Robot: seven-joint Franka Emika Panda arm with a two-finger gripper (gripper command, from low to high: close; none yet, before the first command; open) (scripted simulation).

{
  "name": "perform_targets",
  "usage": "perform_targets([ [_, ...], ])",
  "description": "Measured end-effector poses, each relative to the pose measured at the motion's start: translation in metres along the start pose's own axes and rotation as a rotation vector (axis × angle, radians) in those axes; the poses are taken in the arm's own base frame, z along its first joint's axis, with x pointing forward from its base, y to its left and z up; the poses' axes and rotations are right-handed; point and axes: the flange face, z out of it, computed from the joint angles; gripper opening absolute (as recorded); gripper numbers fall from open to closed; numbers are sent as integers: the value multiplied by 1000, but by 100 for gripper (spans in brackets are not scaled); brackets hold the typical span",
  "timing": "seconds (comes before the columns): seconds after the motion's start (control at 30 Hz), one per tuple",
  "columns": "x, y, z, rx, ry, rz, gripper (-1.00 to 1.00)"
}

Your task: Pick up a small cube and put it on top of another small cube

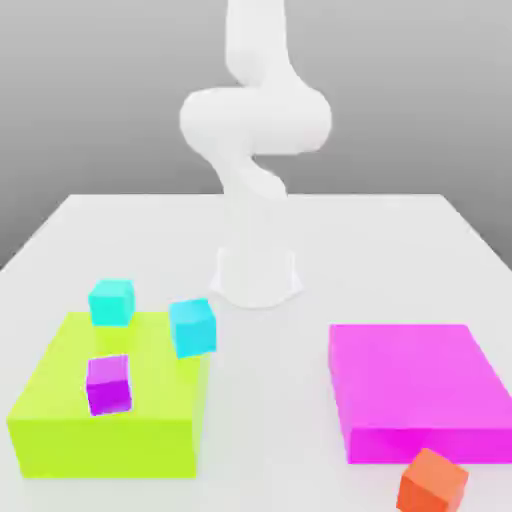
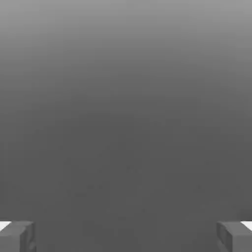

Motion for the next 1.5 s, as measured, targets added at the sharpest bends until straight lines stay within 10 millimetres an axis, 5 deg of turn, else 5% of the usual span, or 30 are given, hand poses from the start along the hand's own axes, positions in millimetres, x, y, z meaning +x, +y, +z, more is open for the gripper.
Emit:
perform_targets([
  [0.23,-41,-21,127,-157,-95,165,0],
  [0.5,-116,-15,258,-339,-179,340,0],
  [0.67,-180,1,328,-456,-227,438,0],
  [0.93,-289,53,417,-665,-279,613,0],
  [1.07,-322,81,458,-691,-283,634,0],
  [1.1,-328,89,468,-692,-283,634,-100],
  [1.33,-330,90,470,-690,-283,635,-100],
  [1.5,-295,67,427,-695,-271,648,-100],
])
